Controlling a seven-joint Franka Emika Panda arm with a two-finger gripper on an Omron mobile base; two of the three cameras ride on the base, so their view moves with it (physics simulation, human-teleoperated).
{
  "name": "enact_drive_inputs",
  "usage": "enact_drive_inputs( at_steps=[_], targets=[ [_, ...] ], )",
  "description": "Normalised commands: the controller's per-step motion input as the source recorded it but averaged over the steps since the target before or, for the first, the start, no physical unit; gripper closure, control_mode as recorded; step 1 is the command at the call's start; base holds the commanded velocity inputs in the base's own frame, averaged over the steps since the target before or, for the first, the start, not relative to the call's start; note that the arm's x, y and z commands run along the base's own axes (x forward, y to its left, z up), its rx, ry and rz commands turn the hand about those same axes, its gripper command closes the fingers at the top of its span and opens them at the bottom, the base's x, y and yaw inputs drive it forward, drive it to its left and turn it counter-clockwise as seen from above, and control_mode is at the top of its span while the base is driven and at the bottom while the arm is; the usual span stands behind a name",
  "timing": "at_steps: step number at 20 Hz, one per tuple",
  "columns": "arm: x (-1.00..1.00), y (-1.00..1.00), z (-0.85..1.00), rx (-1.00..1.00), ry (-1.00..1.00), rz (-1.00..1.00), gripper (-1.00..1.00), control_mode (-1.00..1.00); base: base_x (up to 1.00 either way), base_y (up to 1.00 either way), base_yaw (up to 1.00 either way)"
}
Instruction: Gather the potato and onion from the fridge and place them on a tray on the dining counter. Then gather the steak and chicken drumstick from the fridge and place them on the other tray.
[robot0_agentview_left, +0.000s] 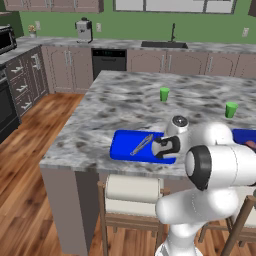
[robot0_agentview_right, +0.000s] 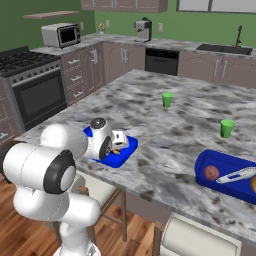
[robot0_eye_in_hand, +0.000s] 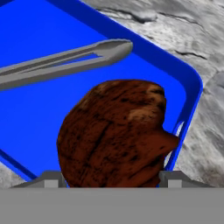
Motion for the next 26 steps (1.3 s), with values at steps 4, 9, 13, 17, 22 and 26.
enact_drive_inputs(
  at_steps=[4,9,13,17,22,26],
  targets=[
    [0.11,0.00,-0.20,0.00,0.00,0.00,1.00,-1.00,0.00,0.00,0.00],
    [0.13,0.00,-0.17,0.00,0.02,0.00,1.00,-1.00,0.00,0.00,0.00],
    [0.16,0.00,-0.17,0.00,0.05,0.00,1.00,-1.00,0.00,0.00,0.00],
    [0.12,0.00,-0.17,0.00,0.01,0.00,1.00,-1.00,0.00,0.00,0.00],
    [0.15,0.00,-0.22,0.00,0.01,0.00,1.00,-1.00,0.00,0.00,0.00],
    [0.10,0.00,-0.09,0.00,0.00,0.00,-1.00,-1.00,0.00,0.00,0.00]
  ],
)
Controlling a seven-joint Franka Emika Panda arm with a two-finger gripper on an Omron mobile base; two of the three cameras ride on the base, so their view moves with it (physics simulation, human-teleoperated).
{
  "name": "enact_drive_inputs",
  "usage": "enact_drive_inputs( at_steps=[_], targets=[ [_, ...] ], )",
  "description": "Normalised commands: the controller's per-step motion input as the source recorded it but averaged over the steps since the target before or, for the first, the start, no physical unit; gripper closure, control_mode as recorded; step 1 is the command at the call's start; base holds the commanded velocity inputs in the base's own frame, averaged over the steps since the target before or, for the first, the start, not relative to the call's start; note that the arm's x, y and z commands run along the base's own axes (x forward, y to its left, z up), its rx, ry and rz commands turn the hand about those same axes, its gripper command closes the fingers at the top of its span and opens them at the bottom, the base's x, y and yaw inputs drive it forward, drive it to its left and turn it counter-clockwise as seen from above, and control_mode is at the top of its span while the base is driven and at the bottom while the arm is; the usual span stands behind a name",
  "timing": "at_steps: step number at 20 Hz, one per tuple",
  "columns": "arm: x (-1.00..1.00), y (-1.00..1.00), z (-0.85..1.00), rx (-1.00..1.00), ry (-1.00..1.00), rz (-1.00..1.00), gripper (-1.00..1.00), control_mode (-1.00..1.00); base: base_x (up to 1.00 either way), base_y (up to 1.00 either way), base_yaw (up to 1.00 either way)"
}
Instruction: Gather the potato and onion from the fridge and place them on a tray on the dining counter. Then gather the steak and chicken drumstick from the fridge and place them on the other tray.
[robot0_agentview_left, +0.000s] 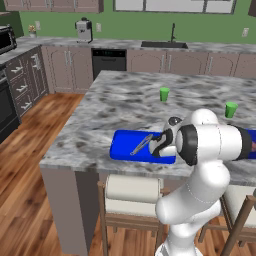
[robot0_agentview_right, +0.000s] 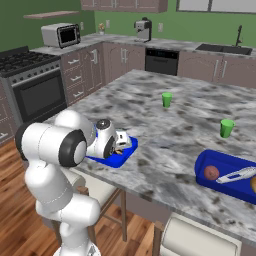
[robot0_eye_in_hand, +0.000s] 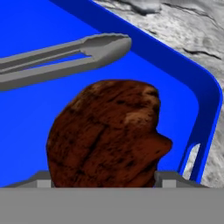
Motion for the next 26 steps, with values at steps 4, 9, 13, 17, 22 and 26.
enact_drive_inputs(
  at_steps=[4,9,13,17,22,26],
  targets=[
    [-0.01,-0.02,0.00,0.00,0.00,0.00,-1.00,-1.00,0.00,0.00,0.00],
    [-0.14,0.01,0.18,0.00,0.00,0.00,-1.00,-1.00,0.00,0.00,0.00],
    [-0.09,0.03,0.78,0.00,0.00,0.00,-1.00,-1.00,0.00,0.00,0.00],
    [-0.38,0.00,1.00,-0.01,0.01,-0.03,-1.00,-1.00,0.00,0.00,0.00],
    [-0.95,0.01,1.00,0.01,0.00,-0.10,-1.00,-1.00,0.00,0.00,0.00],
    [-1.00,0.00,1.00,0.05,0.01,-0.15,-1.00,-1.00,0.00,0.00,0.00]
  ],
)
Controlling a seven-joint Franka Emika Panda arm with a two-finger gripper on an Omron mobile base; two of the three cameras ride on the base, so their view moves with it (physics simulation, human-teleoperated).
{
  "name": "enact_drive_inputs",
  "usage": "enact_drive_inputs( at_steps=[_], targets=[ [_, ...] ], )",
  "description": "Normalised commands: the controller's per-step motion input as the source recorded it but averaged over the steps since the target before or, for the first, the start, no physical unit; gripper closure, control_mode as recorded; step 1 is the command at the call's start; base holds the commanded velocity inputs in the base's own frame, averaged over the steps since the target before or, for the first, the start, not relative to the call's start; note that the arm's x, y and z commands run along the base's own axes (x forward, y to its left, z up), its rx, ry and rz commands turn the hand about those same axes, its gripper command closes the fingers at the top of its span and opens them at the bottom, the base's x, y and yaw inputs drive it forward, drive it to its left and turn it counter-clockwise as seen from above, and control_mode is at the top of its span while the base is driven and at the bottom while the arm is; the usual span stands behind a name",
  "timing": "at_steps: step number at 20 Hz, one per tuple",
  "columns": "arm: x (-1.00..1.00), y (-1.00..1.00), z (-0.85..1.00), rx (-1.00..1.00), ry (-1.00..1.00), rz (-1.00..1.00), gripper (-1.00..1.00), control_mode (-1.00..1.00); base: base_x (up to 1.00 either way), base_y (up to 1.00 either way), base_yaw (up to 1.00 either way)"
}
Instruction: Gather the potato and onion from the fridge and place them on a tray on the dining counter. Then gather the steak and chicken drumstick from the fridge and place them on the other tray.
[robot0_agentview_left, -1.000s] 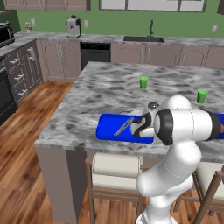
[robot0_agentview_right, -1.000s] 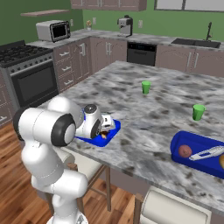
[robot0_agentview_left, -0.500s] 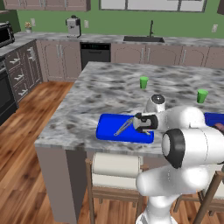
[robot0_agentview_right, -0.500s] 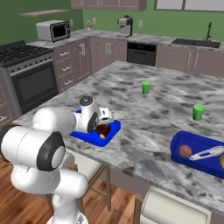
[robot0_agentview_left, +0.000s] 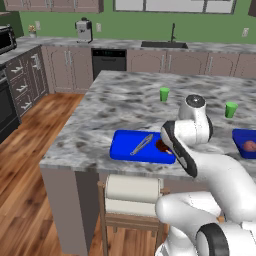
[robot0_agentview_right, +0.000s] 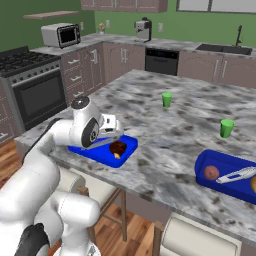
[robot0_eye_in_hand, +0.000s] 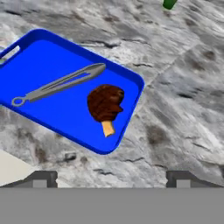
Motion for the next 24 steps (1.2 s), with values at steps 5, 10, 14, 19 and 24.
enact_drive_inputs(
  at_steps=[5,10,14,19,24],
  targets=[
    [-0.99,0.00,1.00,0.05,0.02,-0.04,-1.00,-1.00,0.00,0.00,0.00],
    [-0.98,0.15,0.97,0.02,0.04,-0.05,-1.00,-1.00,0.00,0.00,0.00],
    [-1.00,0.01,1.00,0.02,0.01,-0.06,-1.00,-1.00,0.00,0.00,0.00],
    [-0.86,0.00,0.72,0.16,-0.02,0.00,-1.00,-1.00,0.00,0.00,0.00],
    [-0.69,0.12,0.21,0.17,-0.17,0.00,-1.00,-1.00,0.00,0.00,0.00]
  ],
)
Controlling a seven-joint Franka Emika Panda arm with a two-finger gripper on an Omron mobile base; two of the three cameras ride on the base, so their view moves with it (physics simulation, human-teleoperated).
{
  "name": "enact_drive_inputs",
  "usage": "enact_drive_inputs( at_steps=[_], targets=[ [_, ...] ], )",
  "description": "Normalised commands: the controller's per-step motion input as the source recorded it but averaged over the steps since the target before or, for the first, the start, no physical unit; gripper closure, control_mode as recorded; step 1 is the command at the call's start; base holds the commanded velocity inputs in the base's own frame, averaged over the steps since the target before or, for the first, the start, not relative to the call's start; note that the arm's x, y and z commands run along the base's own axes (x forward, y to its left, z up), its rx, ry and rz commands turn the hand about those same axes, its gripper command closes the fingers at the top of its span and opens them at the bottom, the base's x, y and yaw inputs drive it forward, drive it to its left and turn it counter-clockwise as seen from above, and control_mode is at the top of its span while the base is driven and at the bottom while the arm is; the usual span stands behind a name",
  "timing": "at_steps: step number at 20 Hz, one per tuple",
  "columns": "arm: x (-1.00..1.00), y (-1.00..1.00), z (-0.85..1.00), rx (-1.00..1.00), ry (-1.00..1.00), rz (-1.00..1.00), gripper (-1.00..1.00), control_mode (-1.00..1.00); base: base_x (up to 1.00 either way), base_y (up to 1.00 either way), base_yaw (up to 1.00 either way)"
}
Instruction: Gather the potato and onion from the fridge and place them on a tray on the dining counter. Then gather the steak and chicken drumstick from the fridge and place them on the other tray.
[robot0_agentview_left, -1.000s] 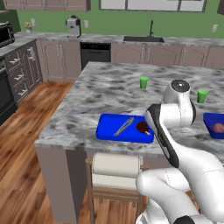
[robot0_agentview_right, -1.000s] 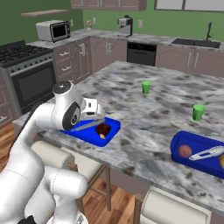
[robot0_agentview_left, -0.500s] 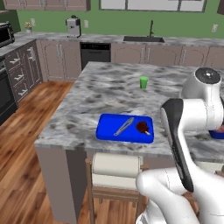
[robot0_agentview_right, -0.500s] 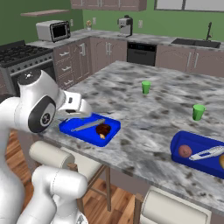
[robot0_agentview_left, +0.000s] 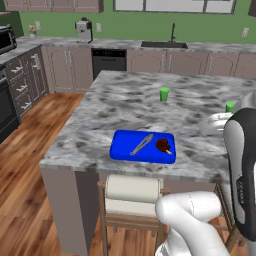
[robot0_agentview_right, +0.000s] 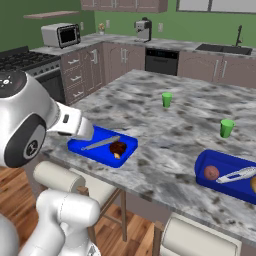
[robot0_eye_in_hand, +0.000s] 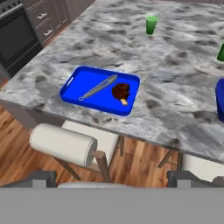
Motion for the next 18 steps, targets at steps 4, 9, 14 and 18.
enact_drive_inputs(
  at_steps=[4,9,14,18],
  targets=[
    [-0.19,0.05,0.16,0.05,-0.06,0.00,-1.00,1.00,-0.11,-0.03,-0.14],
    [0.00,0.00,0.00,0.00,0.00,0.00,-1.00,1.00,-0.04,-0.36,-0.72],
    [0.00,0.00,0.00,0.00,0.00,0.00,-1.00,1.00,0.00,0.00,-1.00],
    [0.00,0.00,0.00,0.00,0.00,0.00,-1.00,1.00,0.00,0.01,-1.00]
  ],
)
